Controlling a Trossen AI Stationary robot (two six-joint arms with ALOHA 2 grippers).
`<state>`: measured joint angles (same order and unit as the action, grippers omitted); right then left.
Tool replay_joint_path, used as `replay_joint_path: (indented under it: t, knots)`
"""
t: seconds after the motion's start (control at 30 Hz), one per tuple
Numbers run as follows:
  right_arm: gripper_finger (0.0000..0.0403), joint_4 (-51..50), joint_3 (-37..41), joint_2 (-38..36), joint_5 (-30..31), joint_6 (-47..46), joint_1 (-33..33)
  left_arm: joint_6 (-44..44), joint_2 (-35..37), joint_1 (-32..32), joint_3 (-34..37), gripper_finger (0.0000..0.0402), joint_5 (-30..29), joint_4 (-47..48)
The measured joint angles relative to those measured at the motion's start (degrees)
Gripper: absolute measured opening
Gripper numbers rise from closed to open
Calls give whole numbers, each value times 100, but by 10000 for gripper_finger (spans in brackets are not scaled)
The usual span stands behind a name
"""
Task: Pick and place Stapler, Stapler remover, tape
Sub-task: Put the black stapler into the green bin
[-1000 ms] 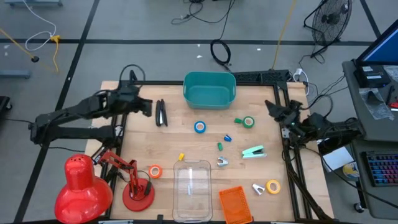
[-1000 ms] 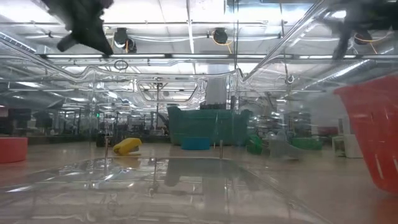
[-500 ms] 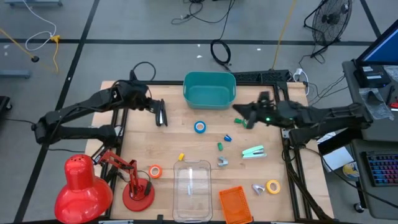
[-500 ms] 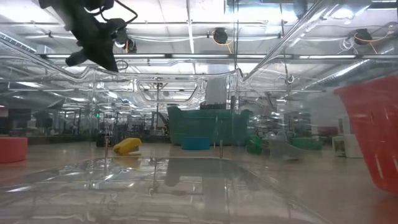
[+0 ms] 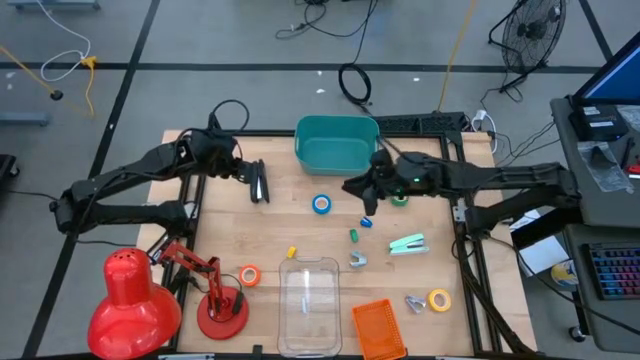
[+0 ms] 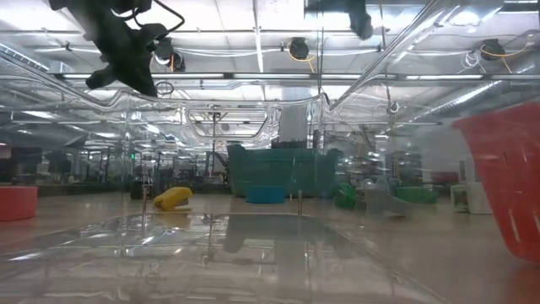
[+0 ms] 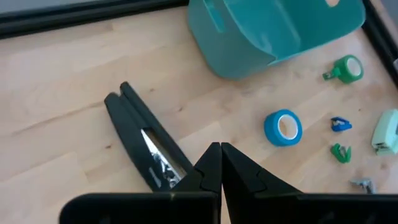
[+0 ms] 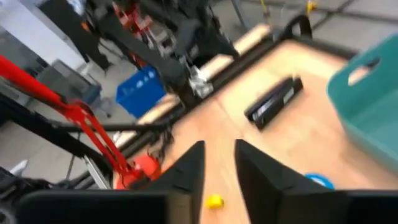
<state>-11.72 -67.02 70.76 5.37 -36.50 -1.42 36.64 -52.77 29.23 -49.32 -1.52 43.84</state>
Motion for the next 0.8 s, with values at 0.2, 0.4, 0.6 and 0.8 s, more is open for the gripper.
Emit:
replay_joint_path:
  t: [0.2,0.4,0.6,0.8]
  knots:
    - [191,29,0,467,-690,-275,-127,228,-223,202,0,9,-200,630]
    - [238,146,2,580,-718,-426,-102,262,-1085,536,0,85,470,677]
    - [243,364,2,510,-732,-421,-32,148,-2066,703,0,218,578,628]
    - [239,376,1,477,-508,-162,143,139,-2534,937,0,277,580,229]
